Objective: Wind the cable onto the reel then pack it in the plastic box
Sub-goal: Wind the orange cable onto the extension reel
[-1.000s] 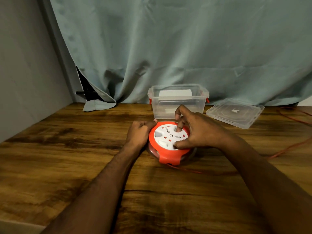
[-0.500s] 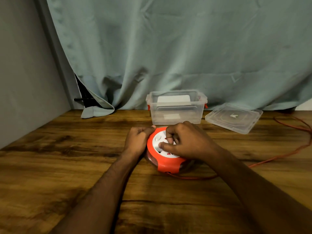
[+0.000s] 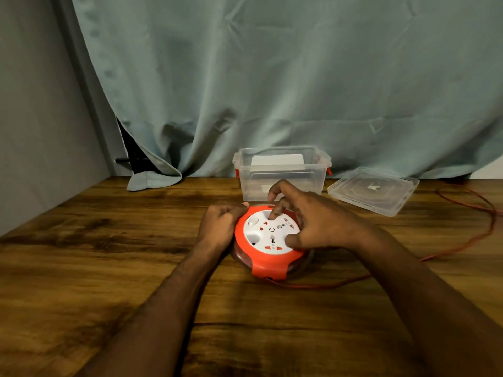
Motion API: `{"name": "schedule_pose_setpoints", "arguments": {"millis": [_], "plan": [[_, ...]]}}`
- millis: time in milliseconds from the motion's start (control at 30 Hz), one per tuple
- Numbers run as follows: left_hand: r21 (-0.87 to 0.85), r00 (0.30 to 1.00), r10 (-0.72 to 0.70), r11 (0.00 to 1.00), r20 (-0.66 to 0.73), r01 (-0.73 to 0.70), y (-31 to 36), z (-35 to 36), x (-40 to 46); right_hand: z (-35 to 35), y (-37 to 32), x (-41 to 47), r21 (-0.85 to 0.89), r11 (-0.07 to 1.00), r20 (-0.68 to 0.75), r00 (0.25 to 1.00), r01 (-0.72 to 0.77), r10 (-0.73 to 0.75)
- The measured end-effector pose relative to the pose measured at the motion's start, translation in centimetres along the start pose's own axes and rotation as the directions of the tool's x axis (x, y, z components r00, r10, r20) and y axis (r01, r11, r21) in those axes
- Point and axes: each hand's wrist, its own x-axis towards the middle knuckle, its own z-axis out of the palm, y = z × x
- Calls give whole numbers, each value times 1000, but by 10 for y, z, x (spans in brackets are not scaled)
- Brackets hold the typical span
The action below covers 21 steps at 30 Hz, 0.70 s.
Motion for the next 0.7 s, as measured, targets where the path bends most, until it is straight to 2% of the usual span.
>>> {"name": "schedule_pose_setpoints", "arguments": {"millis": [233,533,700], "plan": [[43,1000,-5,999,12,4,-1,-1,1,-1,-1,-3,-1,1000,-22,1000,4,-4],[-2,1000,7,1000,10,-7,-9,-2,8,-2,-3,-5,-6,1000,-40,999,6,-6],[-71,1000,15,997,-15,-16,-9,-2,9,2,-7,-4,-134,991,-109,994,7,-22]]}}
